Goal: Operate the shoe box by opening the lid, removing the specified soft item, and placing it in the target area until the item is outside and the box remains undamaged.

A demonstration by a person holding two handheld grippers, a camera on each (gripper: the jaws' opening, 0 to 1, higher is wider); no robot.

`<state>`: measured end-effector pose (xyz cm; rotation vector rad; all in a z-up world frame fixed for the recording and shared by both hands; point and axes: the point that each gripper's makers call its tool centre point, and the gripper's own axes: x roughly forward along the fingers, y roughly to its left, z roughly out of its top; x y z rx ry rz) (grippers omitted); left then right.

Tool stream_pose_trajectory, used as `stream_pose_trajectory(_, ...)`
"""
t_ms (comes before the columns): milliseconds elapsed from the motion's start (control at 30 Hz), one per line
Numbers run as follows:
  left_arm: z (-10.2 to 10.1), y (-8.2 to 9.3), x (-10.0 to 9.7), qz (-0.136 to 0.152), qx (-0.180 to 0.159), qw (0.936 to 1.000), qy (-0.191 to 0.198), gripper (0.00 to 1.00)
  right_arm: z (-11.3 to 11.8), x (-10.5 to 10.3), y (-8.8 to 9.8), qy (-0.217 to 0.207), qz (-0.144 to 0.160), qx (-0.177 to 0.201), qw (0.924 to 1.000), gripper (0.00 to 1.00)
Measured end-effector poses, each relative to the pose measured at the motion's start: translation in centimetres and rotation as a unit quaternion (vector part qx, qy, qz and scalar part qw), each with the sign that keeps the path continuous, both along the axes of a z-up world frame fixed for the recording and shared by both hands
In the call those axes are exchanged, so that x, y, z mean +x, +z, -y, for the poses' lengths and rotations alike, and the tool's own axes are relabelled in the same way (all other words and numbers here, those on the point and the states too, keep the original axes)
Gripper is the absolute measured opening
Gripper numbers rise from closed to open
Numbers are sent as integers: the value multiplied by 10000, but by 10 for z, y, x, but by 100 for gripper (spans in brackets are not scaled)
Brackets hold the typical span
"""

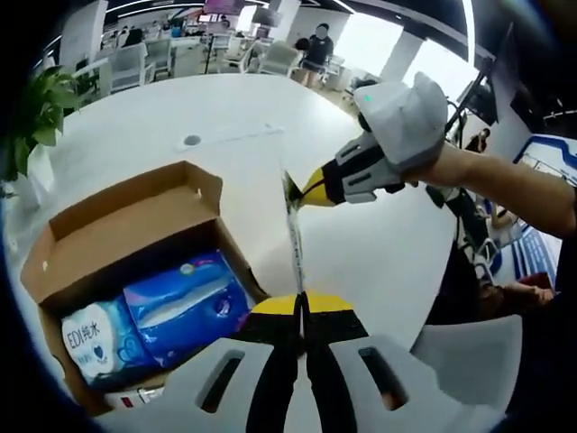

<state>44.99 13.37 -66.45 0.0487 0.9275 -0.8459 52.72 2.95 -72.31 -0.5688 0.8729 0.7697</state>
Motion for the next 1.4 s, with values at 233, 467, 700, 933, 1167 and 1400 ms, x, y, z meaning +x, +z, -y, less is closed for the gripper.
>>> stream_pose_trajectory(233, 5, -4, -2, -11, 11, 10000, -48, 0, 2, 2, -5, -71, 27, 26, 10000, 0)
stream_pose_trajectory(467, 9, -6, 0, 128, 176, 9996, -156, 0, 4, 5, -7, -128, 84, 41, 9999, 0)
stream_pose_trajectory(700, 12, -9, 3, 241, 331, 9988, -263, 0, 6, 8, -9, -179, 166, 19, 9997, 0)
stream_pose_trajectory(933, 16, -12, 2, 310, 453, 9979, -346, 0, 9, 10, -13, -240, 236, 39, 9994, 0)
stream_pose_trajectory(1167, 23, -18, 3, 363, 583, 9965, -473, 0, 13, 12, -17, -348, 249, 82, 9990, 0)
stream_pose_trajectory(1400, 26, -24, 1, 348, 671, 9956, -557, 0, 17, 14, -24, -440, 252, 142, 9986, 0)
